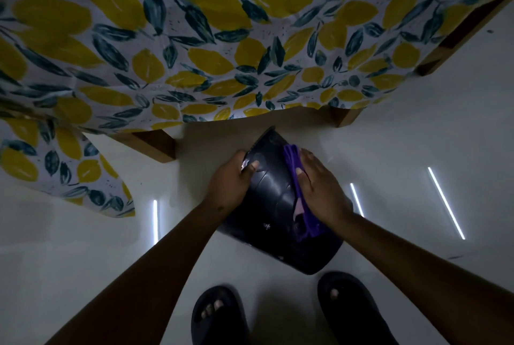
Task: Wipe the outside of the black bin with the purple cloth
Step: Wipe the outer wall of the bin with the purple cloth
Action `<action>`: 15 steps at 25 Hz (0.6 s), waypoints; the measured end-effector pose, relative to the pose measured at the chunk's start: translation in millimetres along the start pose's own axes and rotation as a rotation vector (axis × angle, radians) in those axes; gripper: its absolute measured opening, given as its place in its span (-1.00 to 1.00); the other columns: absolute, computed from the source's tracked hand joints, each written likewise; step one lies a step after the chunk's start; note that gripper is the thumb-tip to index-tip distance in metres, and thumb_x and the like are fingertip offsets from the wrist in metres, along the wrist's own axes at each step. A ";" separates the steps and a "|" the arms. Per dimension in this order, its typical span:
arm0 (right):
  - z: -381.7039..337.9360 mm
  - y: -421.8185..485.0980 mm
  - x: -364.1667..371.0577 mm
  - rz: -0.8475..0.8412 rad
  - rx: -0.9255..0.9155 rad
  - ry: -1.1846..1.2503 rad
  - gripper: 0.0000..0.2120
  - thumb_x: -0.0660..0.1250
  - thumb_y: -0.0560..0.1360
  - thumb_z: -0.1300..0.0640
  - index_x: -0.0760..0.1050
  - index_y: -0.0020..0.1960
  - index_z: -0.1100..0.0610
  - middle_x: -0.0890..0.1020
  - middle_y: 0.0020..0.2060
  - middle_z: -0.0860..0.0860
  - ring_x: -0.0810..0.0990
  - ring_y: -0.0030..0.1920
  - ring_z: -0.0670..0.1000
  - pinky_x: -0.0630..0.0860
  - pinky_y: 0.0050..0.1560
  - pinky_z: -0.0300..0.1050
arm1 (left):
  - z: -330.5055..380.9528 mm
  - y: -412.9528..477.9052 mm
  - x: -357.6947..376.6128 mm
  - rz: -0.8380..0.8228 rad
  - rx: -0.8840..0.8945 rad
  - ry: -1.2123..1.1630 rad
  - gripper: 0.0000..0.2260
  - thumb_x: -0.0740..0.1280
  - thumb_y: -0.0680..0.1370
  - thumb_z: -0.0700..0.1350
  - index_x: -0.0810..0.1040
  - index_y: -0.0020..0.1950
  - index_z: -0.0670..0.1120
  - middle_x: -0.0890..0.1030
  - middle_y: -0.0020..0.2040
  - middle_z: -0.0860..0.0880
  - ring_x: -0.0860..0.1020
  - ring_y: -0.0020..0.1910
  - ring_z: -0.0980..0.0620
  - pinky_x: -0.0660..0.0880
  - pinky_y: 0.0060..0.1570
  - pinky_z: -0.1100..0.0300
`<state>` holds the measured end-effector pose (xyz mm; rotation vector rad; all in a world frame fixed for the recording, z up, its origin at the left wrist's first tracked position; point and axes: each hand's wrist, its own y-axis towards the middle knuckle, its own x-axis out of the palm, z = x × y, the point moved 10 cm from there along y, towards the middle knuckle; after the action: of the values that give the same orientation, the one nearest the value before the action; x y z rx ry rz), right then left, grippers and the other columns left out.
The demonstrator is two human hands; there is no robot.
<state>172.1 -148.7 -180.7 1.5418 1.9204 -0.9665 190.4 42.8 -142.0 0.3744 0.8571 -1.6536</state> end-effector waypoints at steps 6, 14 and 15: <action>-32.0 -76.6 33.9 0.009 -0.367 -0.450 -0.43 0.05 0.60 -0.10 0.02 0.55 0.01 0.06 0.56 -0.02 0.00 0.56 0.06 0.06 0.49 0.10 | 14.1 36.2 11.4 -0.017 -0.169 0.081 -0.71 0.20 0.60 0.02 0.45 0.12 -0.19 0.59 0.10 -0.24 0.54 0.09 -0.24 0.37 -0.06 0.10; 2.9 -32.9 -5.8 0.162 -0.053 -0.311 -0.47 -0.09 0.63 -0.08 0.07 0.55 0.07 0.20 0.53 0.05 0.15 0.53 0.08 0.19 0.48 0.10 | 1.3 -5.0 2.6 0.056 -0.044 -0.091 -0.73 0.17 0.62 0.05 0.44 0.20 -0.10 0.62 0.10 -0.14 0.57 0.07 -0.12 0.49 0.05 0.05; -7.1 -45.3 6.5 0.139 -0.117 -0.392 -0.46 -0.06 0.62 -0.07 0.02 0.56 0.05 0.16 0.55 0.04 0.10 0.54 0.10 0.16 0.48 0.12 | 1.5 1.1 3.9 0.055 -0.057 -0.084 -0.72 0.17 0.62 0.05 0.44 0.20 -0.11 0.62 0.10 -0.15 0.57 0.08 -0.13 0.49 0.06 0.04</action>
<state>127.0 -144.1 -171.1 1.2874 1.5474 -0.9913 190.7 38.9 -143.9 0.2844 0.8222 -1.5796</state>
